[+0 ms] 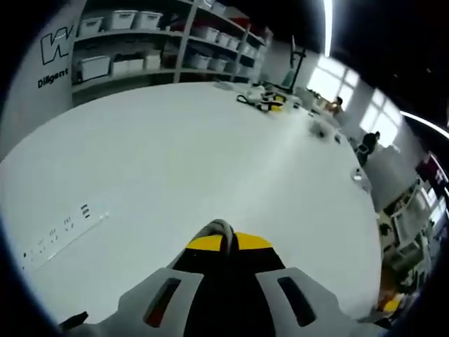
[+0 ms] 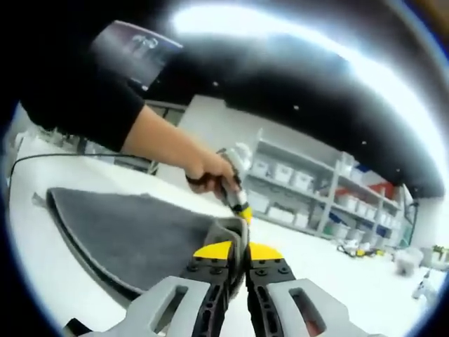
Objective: Open the folded towel by lifting each exposed corner and separating the folded layers until the towel lies flat within the target outline without major curled edges
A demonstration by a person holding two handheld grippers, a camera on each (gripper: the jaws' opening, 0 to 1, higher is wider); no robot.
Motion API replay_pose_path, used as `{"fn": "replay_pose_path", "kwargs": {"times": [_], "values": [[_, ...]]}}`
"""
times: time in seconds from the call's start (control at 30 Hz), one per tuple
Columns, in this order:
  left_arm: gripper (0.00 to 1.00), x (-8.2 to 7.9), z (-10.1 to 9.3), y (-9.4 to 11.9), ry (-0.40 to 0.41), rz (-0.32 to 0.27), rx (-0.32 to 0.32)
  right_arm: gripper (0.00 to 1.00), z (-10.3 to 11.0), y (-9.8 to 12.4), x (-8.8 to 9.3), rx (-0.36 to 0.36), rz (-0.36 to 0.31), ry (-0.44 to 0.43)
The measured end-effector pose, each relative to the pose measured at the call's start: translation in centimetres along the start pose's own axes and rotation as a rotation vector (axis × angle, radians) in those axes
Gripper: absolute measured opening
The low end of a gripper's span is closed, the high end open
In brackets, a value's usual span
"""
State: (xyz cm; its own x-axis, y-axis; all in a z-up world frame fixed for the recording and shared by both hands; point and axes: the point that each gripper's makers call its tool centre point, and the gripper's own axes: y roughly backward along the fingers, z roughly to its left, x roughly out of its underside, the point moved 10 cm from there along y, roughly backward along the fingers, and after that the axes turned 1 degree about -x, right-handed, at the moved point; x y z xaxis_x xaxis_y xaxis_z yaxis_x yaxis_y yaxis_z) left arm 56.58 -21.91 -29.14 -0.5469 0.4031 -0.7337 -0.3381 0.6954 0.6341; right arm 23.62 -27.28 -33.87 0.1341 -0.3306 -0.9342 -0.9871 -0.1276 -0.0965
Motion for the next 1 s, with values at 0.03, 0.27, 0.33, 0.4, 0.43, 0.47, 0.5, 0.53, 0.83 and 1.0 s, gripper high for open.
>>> {"fn": "replay_pose_path", "kwargs": {"times": [0.03, 0.27, 0.33, 0.4, 0.43, 0.47, 0.5, 0.53, 0.83, 1.0], "values": [[0.03, 0.0, -0.1, -0.1, 0.0, 0.001, 0.001, 0.01, -0.1, 0.1, 0.1, 0.001, 0.002, -0.006], [0.03, 0.0, -0.4, -1.2, -0.005, -0.007, -0.002, 0.0, -1.1, 0.6, 0.9, 0.03, 0.013, -0.034], [0.05, 0.1, -0.5, -1.7, -0.007, -0.012, -0.006, 0.0, -1.3, 0.6, 1.5, 0.03, 0.028, -0.063], [0.07, 0.3, -0.5, -2.3, -0.018, -0.017, -0.019, 0.0, -1.7, 0.8, 1.9, 0.043, 0.042, -0.086], [0.08, 0.3, -0.5, -2.4, -0.019, -0.018, -0.021, 0.0, -1.8, 0.9, 2.1, 0.048, 0.049, -0.09], [0.08, 0.3, -0.5, -2.7, -0.018, -0.021, -0.024, 0.0, -2.0, 1.0, 2.3, 0.055, 0.058, -0.093], [0.09, 0.4, -0.5, -2.9, -0.019, -0.027, -0.024, 0.0, -2.1, 1.0, 2.6, 0.059, 0.066, -0.096], [0.09, 0.4, -0.5, -3.1, -0.025, -0.034, -0.024, 0.0, -2.3, 1.1, 2.8, 0.065, 0.079, -0.101], [0.19, 0.7, -0.1, -5.0, -0.039, -0.041, -0.029, 0.0, -3.1, 0.9, 4.2, 0.093, 0.159, -0.131], [0.21, 0.6, -0.2, -4.9, -0.05, -0.075, -0.004, 0.0, -2.9, 1.0, 5.1, 0.083, 0.215, -0.125]]}}
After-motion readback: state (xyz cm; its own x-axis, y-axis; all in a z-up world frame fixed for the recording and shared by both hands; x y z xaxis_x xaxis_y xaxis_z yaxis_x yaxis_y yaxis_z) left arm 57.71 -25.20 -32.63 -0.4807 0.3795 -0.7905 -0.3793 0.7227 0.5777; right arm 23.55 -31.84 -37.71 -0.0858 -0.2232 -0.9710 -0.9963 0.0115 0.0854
